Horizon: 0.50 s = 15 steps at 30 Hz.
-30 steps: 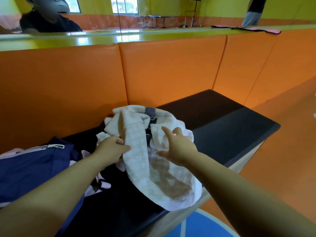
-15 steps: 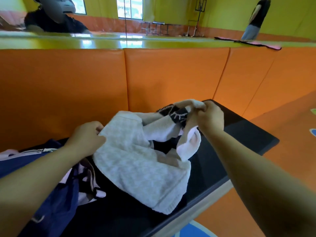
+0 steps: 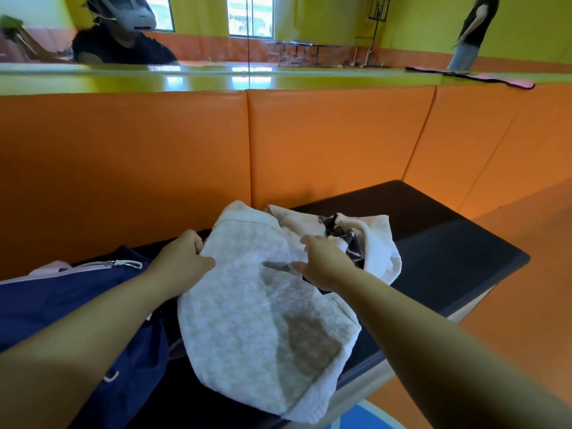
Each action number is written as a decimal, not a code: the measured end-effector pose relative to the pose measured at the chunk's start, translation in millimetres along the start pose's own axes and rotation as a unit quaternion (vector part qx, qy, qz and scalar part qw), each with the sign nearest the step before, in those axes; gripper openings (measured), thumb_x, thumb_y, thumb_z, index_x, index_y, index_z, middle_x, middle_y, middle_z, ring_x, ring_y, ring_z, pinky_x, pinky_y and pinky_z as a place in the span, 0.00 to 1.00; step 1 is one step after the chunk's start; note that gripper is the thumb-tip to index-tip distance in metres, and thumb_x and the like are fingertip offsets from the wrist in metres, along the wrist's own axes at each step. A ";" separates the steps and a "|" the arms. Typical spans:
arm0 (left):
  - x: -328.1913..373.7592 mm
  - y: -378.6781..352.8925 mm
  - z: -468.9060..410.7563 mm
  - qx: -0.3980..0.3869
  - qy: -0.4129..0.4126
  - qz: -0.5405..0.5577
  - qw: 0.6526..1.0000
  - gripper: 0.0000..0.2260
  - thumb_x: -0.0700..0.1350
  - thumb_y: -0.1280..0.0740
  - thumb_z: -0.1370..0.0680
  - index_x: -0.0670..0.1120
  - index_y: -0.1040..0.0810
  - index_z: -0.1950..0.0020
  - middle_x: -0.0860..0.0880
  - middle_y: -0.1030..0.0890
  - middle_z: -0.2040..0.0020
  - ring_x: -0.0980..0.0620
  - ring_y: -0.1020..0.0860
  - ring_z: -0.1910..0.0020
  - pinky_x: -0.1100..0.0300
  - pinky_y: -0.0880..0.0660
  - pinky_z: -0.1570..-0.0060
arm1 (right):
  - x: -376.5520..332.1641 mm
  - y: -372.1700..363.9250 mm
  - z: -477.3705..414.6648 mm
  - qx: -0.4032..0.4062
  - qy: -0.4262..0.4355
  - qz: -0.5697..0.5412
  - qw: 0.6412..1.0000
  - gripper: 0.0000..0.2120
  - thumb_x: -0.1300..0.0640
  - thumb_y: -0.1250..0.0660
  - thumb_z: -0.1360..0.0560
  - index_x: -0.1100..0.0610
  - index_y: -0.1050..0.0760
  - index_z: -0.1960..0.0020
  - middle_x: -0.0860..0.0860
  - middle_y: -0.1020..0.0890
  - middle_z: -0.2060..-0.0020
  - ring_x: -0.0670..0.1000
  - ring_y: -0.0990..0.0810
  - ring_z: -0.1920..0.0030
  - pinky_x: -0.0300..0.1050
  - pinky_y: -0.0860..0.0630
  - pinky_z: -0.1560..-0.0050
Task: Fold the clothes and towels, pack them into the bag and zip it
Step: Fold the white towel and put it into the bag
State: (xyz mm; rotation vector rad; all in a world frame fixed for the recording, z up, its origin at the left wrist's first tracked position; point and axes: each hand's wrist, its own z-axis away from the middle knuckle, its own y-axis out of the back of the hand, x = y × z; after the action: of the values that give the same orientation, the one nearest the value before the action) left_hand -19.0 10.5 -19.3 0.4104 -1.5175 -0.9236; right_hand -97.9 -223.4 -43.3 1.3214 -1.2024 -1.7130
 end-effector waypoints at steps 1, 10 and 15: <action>0.5 0.7 -1.2 0.000 0.009 0.020 1.000 0.08 0.44 0.33 0.28 0.44 0.32 0.56 0.47 0.26 0.62 0.48 0.27 0.65 0.56 0.35 0.68 | -1.1 -7.1 -4.7 -0.018 -0.010 -0.005 1.000 0.29 0.44 0.35 0.25 0.60 0.35 0.32 0.56 0.27 0.37 0.58 0.25 0.44 0.49 0.27 0.50; 1.4 -4.7 -20.9 -0.013 0.032 0.058 0.998 0.13 0.54 0.34 0.25 0.45 0.23 0.50 0.47 0.20 0.54 0.47 0.21 0.57 0.50 0.24 0.55 | 1.7 -66.4 -29.6 -0.027 0.017 0.133 0.991 0.13 0.50 0.35 0.25 0.53 0.25 0.42 0.54 0.29 0.51 0.60 0.26 0.48 0.48 0.30 0.57; -7.1 5.4 -18.0 0.010 -0.004 0.026 1.000 0.06 0.46 0.34 0.23 0.44 0.23 0.53 0.45 0.20 0.56 0.45 0.22 0.59 0.53 0.27 0.62 | 2.3 -59.9 -18.4 -0.006 0.040 0.088 0.995 0.07 0.62 0.39 0.25 0.56 0.24 0.49 0.52 0.29 0.54 0.58 0.25 0.56 0.46 0.30 0.62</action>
State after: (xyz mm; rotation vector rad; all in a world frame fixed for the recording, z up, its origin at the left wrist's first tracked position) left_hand 0.8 13.4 -21.3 0.3796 -1.5395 -0.8708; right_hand -78.7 -208.5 -101.2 1.2267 -1.2235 -1.5258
